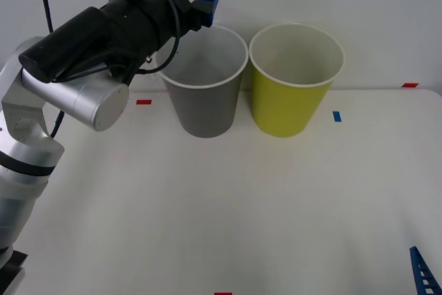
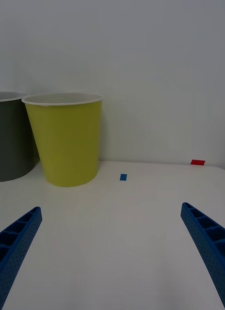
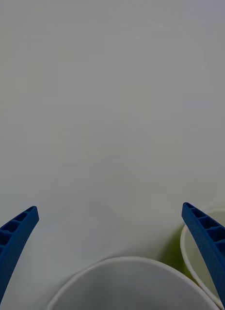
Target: Put cans in the gray bin and PET bottles in the light green bin.
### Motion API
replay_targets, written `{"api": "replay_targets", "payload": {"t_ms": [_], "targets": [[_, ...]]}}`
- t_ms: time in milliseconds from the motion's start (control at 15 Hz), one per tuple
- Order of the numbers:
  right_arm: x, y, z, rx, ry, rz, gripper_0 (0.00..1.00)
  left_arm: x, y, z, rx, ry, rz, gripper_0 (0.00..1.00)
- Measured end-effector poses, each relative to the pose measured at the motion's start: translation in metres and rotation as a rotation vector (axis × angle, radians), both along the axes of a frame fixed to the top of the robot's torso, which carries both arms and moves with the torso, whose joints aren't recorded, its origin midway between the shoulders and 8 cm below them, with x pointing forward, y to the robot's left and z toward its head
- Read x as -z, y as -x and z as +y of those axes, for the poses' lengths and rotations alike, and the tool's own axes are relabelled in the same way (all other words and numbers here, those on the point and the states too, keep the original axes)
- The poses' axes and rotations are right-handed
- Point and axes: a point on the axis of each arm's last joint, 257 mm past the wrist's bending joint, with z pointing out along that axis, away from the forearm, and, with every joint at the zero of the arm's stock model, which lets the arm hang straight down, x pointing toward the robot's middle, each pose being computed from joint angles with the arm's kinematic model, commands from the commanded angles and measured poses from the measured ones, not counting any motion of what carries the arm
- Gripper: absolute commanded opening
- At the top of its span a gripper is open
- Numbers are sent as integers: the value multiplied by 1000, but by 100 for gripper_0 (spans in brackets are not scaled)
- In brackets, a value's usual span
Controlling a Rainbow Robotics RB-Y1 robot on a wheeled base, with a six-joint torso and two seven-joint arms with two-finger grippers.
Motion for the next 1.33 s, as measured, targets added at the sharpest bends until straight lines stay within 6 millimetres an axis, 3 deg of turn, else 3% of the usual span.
{"api": "replay_targets", "payload": {"t_ms": [333, 800, 1333], "targets": [[0, 0, 0, 0, 0, 0, 100, 21, 32, 49, -57, -11, -13, 100], [0, 0, 0, 0, 0, 0, 100, 85, 99, 121, -166, 26, 79, 100], [0, 0, 0, 0, 0, 0, 100, 153, 151, 168, -244, 76, 138, 100]]}}
